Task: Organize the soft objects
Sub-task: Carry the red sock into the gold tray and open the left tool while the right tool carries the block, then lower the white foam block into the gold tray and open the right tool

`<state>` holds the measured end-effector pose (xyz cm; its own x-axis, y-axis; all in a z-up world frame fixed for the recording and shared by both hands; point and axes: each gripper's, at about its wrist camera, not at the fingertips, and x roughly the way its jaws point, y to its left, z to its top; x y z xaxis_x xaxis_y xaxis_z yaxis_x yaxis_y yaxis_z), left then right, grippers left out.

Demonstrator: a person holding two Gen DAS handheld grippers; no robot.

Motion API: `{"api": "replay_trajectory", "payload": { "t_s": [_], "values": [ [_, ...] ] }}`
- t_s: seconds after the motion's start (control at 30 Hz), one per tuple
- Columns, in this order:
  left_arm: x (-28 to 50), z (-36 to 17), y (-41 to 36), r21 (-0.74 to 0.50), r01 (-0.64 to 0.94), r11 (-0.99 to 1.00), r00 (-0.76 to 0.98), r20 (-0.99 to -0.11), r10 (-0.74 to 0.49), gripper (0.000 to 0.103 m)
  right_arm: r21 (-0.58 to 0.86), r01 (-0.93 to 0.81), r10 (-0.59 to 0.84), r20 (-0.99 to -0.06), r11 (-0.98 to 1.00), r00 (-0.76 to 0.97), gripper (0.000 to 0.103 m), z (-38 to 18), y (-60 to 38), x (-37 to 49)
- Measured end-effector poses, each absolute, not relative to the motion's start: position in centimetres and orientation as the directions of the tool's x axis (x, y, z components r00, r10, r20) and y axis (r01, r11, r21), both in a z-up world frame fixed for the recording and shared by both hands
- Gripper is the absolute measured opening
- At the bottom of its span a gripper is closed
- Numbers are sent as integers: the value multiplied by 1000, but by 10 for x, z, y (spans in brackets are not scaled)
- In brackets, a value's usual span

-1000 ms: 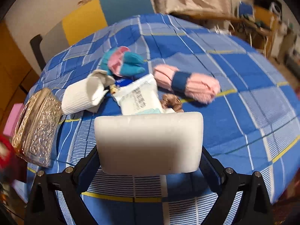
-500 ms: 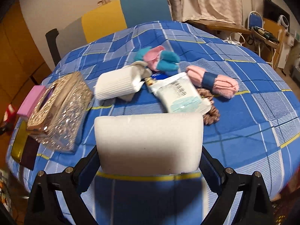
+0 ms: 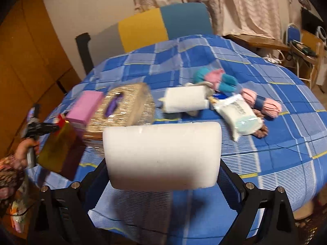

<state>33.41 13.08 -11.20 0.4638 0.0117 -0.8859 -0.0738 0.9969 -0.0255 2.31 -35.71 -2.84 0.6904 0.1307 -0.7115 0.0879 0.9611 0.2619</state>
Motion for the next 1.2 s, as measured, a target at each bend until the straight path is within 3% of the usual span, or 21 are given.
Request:
{"api": "replay_trajectory", "payload": {
  "t_s": [0.17, 0.33, 0.53, 0.8, 1.03, 1.2],
  "values": [
    [355, -126, 139, -10, -113, 994, 458, -888, 43, 30, 266, 15, 183, -703, 964, 687, 97, -16, -325, 29],
    [357, -131, 152, -100, -117, 988, 443, -896, -38, 33, 283, -72, 255, -689, 956, 679, 97, -7, -289, 37],
    [316, -107, 179, -211, -184, 960, 525, -847, -85, 40, 266, -193, 326, -683, 944, 654, 97, 2, -241, 56],
    [245, -96, 184, -261, -161, 952, 574, -810, -125, 40, 183, -412, 412, -705, 892, 577, 97, 9, -137, 106],
    [192, -94, 182, -276, -176, 945, 599, -792, -120, 40, 68, -539, 385, -774, 840, 503, 97, -13, -42, 171],
    [177, -93, 189, -269, -190, 944, 607, -788, -102, 40, -34, -560, 286, -833, 828, 473, 97, -47, 13, 230]
  ]
}}
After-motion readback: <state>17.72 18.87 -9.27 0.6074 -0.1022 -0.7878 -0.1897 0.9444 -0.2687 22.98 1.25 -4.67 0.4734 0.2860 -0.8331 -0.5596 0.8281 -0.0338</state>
